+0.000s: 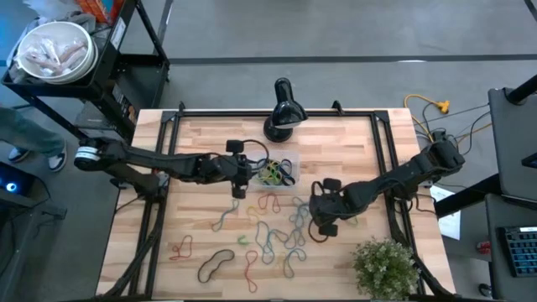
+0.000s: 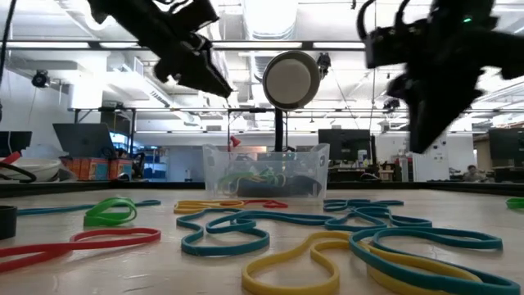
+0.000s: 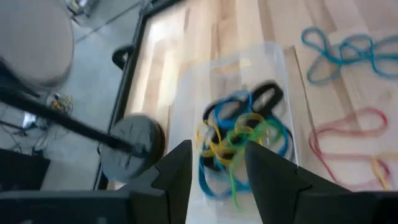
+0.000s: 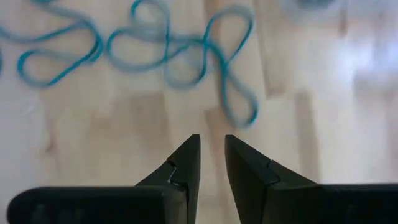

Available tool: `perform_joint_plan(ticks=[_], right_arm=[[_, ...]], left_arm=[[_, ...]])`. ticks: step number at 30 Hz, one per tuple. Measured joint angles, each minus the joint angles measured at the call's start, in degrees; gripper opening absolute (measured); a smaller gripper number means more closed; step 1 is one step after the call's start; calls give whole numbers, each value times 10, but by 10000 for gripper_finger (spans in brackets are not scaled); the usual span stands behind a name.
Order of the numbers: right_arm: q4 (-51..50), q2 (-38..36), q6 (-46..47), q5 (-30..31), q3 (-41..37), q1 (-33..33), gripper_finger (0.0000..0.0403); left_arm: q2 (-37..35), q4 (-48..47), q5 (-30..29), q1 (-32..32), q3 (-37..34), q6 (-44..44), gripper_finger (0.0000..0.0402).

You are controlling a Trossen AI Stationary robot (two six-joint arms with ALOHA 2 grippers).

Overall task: Pick and place rubber bands into bin
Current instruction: Put the green rubber band into the transparent bin

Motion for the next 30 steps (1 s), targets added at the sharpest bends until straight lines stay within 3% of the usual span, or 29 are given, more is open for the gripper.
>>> perform_joint_plan(ticks=[9,22,30], right_arm=[[-72,-3,155,-108,-2,33,68],[-96,-3,372,-140,-50,40,68],[-91,-3,391,-143,-66,41,99]], left_arm=[[-65,5,0,-8,-71,-42,132],[-129,7,0,-21,-125,-85,132],[-131,5,0,-26,-125,-85,132]])
